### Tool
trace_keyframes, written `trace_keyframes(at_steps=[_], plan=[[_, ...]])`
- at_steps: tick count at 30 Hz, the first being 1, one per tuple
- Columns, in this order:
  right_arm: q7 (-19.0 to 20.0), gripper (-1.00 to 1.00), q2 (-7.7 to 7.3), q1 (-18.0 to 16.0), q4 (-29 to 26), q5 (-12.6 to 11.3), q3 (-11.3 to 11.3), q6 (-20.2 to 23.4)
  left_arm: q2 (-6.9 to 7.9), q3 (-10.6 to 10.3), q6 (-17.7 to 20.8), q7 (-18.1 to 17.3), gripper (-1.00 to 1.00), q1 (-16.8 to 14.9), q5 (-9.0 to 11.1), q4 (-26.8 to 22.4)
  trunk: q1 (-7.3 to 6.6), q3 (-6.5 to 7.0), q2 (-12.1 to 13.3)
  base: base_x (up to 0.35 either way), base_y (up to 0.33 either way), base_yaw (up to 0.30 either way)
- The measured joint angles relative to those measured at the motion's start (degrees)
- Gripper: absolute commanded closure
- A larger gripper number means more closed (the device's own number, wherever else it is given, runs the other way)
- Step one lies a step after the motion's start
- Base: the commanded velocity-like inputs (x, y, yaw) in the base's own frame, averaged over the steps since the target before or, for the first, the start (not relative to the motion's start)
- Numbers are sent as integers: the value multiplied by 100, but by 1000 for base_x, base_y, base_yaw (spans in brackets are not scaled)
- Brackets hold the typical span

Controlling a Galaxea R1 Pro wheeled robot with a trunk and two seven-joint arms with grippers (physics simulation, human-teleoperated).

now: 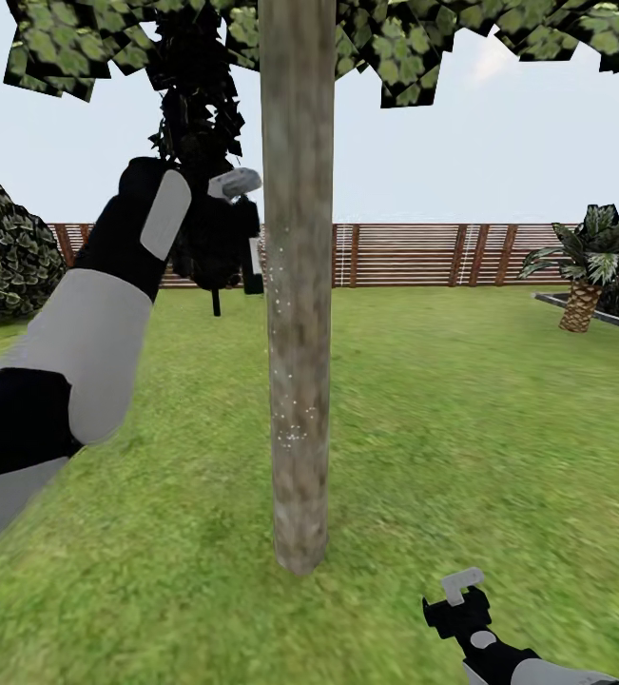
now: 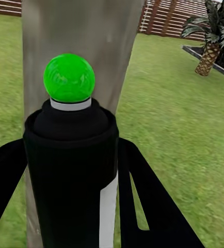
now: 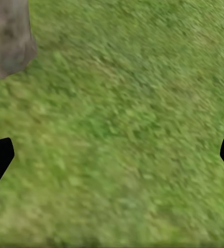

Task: In the garden, pick up the pesticide atomizer on the floor and spray pesticide onto both trees until each tree trunk is fully covered.

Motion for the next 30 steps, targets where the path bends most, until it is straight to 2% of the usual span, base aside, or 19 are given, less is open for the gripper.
trace_keyframes(at_steps=[5,9,17,24,30], plan=[[0,-100,0,0,0,0,-1,0,0,0,-3,1,100,-488,2,398,0,0,-1,0,0,0],[0,-100,0,0,0,0,1,0,0,0,-6,1,100,-790,11,535,-1,1,-2,0,0,0],[0,-100,0,0,0,0,-1,0,0,0,-7,1,100,-1012,4,563,0,0,-1,0,0,0],[0,-100,0,0,0,0,0,0,0,1,-7,1,100,-1554,15,942,0,0,-1,0,0,0],[0,-100,6,0,0,0,0,0,0,0,1,0,100,-1724,19,1004,0,0,0,0,0,0]])
